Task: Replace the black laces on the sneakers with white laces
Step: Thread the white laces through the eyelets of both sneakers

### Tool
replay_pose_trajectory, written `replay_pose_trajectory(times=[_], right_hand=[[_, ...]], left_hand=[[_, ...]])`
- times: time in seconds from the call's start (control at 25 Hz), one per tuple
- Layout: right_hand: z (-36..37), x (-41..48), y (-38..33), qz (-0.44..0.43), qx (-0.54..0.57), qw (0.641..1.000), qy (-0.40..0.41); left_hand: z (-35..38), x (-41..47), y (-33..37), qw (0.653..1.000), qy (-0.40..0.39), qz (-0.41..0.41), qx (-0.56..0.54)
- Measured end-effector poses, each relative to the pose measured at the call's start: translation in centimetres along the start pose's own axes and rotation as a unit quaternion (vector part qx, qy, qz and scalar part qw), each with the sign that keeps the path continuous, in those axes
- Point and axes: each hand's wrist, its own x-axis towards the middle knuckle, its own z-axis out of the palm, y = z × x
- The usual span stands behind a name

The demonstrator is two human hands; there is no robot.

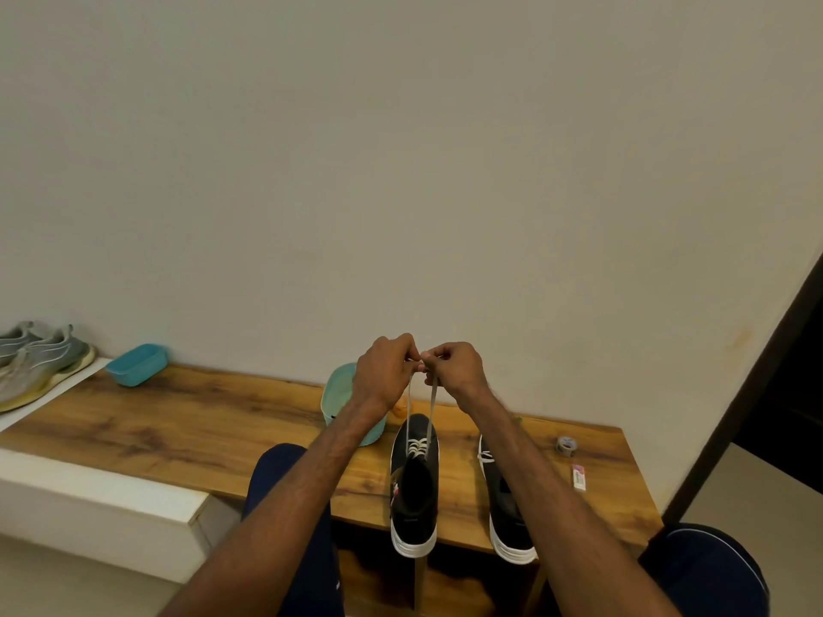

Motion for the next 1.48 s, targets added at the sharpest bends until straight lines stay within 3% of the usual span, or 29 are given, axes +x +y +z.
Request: replay_pose_trajectory(times=[0.2, 0.44, 0.68, 0.92, 1.12, 1.36, 1.48], right_hand=[[-0.8, 0.1, -0.2, -0.032, -0.082, 0.994, -0.067], [-0.9, -0.4, -0.1, -0.070, -0.089, 0.993, -0.033], [-0.7, -0.9, 0.7, -0.155, -0.078, 0.984, -0.035], [0.0, -0.6, 2.0, -0.161, 0.012, 0.987, 0.023], [0.5, 0.3, 3.2, -0.110, 0.077, 0.990, 0.042], [0.5, 1.7, 5.3, -0.023, 0.175, 0.975, 0.131], [1.0, 1.5, 6.2, 0.014, 0.271, 0.951, 0.146]], left_hand=[[0.3, -0.2, 0.0, 0.999, 0.029, -0.025, -0.002], [0.8, 0.2, -0.3, 0.986, -0.002, -0.096, -0.133], [0.8, 0.2, -0.6, 0.899, -0.026, -0.220, -0.378], [0.9, 0.4, -1.1, 0.851, -0.037, -0.277, -0.445], [2.0, 0.0, -1.9, 0.815, -0.036, -0.302, -0.493], [4.6, 0.2, -3.9, 0.756, 0.004, -0.336, -0.562], [6.4, -0.3, -4.6, 0.694, 0.065, -0.374, -0.611]])
